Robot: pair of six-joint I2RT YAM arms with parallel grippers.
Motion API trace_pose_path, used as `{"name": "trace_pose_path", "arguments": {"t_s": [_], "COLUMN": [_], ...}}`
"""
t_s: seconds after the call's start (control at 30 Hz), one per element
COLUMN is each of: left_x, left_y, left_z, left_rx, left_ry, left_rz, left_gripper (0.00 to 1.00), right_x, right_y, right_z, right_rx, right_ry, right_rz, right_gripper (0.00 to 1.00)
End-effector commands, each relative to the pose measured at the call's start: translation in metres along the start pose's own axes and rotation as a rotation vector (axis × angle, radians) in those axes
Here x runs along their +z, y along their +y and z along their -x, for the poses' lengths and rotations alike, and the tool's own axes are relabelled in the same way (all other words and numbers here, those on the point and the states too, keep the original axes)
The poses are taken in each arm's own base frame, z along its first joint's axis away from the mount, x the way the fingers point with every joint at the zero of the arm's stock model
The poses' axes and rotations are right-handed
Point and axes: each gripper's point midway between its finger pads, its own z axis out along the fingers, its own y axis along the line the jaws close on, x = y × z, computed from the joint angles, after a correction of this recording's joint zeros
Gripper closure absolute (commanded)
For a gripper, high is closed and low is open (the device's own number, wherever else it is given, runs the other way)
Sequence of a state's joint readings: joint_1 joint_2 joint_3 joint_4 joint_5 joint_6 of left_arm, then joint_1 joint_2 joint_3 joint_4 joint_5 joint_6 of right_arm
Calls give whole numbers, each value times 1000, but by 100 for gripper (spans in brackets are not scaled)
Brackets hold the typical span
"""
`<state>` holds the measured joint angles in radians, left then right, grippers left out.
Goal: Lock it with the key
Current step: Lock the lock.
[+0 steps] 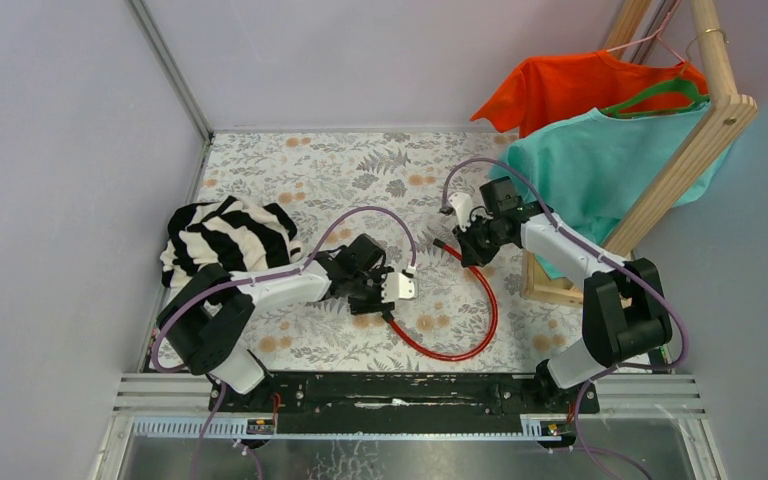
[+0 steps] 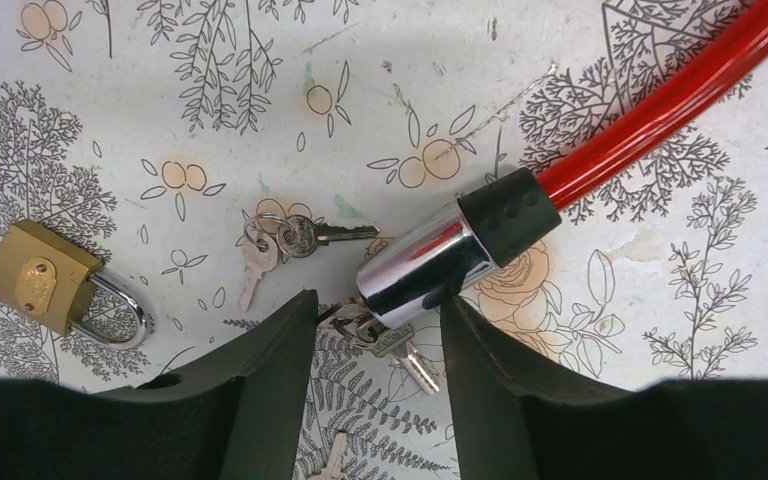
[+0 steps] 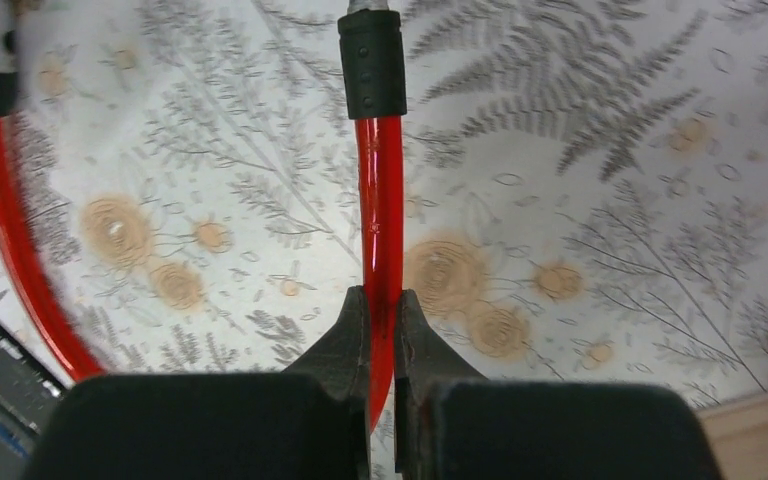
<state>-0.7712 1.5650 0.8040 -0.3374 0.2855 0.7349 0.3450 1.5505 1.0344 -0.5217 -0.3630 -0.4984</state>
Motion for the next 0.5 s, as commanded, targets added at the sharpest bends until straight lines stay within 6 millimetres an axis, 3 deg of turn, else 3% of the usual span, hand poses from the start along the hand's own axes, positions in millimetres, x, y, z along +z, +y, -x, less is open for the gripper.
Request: {"name": "trace_pose_path", "arguments": {"t_s": [0.0,0.23,0.47], "left_x": [9,7,2], "left_y": [8,16,12], "left_z": [-17,-13,-14], "left_rx": [8,-6,6], "left_ry": [49,7,5], "left_rz": [44,115,115], "left_gripper": [46,46,38], "right_x": [-3,12,14], "right_y": [43,63,48], "right_z": [12,18,36], "right_rx": [-53,-6,19], "right_ry": [-72,-76,-92], "right_rz": [168,270,206], "right_gripper": [100,100,100]}}
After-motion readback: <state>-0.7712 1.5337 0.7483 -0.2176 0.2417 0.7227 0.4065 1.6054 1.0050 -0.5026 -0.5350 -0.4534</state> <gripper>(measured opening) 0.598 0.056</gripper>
